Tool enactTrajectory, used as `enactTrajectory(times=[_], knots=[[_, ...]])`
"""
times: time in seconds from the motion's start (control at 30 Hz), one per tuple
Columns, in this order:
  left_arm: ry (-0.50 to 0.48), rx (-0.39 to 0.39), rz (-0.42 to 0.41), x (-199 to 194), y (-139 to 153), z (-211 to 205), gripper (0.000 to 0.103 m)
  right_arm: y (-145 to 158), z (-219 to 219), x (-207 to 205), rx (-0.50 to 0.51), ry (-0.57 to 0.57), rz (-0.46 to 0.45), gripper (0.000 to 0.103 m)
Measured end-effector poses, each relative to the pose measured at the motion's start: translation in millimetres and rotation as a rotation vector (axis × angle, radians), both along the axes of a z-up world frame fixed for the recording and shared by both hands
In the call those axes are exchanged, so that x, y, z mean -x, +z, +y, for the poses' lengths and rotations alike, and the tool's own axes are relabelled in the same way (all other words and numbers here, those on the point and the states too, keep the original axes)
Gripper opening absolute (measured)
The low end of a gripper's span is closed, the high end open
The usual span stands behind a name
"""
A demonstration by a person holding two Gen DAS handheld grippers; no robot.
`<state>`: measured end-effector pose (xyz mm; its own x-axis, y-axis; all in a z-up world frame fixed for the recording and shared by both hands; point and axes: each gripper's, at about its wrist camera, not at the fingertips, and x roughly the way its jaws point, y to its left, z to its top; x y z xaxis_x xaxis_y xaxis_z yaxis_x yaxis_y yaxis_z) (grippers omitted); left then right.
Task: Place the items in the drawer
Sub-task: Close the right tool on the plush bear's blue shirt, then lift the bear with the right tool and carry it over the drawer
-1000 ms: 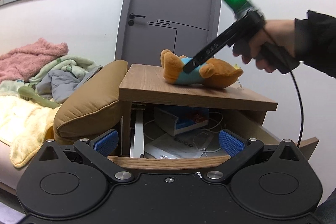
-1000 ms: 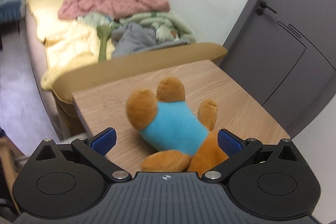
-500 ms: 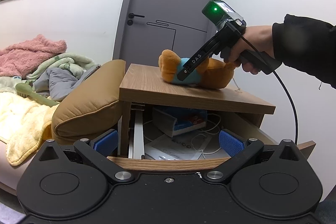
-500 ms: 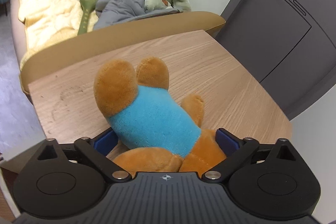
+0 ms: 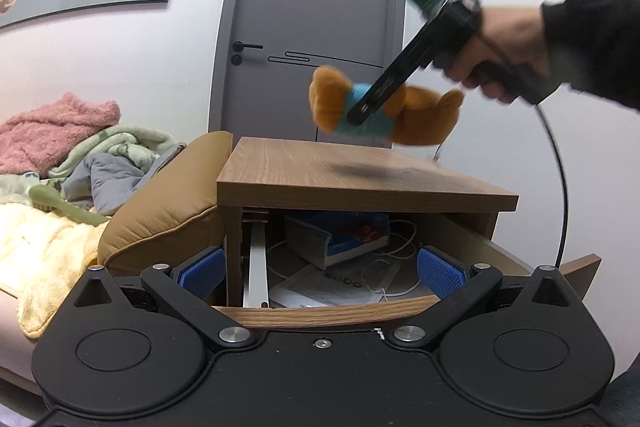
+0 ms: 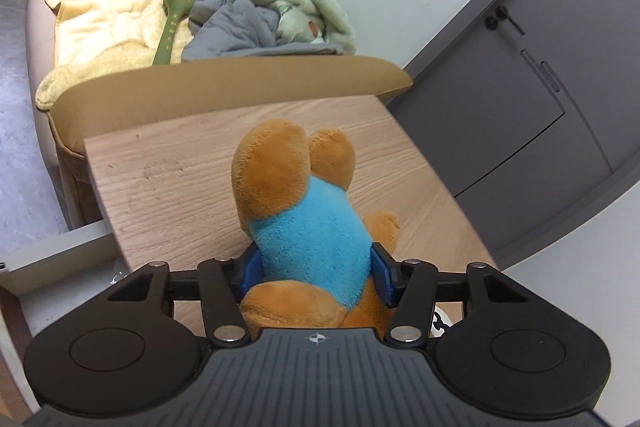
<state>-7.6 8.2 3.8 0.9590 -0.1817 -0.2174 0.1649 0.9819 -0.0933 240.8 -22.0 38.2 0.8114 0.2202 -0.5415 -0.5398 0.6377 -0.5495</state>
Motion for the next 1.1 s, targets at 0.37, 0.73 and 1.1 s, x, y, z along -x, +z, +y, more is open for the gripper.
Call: enactTrajectory(times=[0.37, 0.73, 1.1], knots=[[0.015, -0.009, -0.021, 10, 2, 1, 0.102, 49, -22, 81, -0.018, -0.012, -0.067, 0.058], [0.010, -0.008, -0.048, 19, 5, -2, 0.102, 43, -33, 152, -0.037, 0.010, 0.018, 0.059], [0.007, -0.042, -0.057, 22, 4, -8, 0.102, -14, -25, 153, -0.019, 0.054, 0.163, 0.059]])
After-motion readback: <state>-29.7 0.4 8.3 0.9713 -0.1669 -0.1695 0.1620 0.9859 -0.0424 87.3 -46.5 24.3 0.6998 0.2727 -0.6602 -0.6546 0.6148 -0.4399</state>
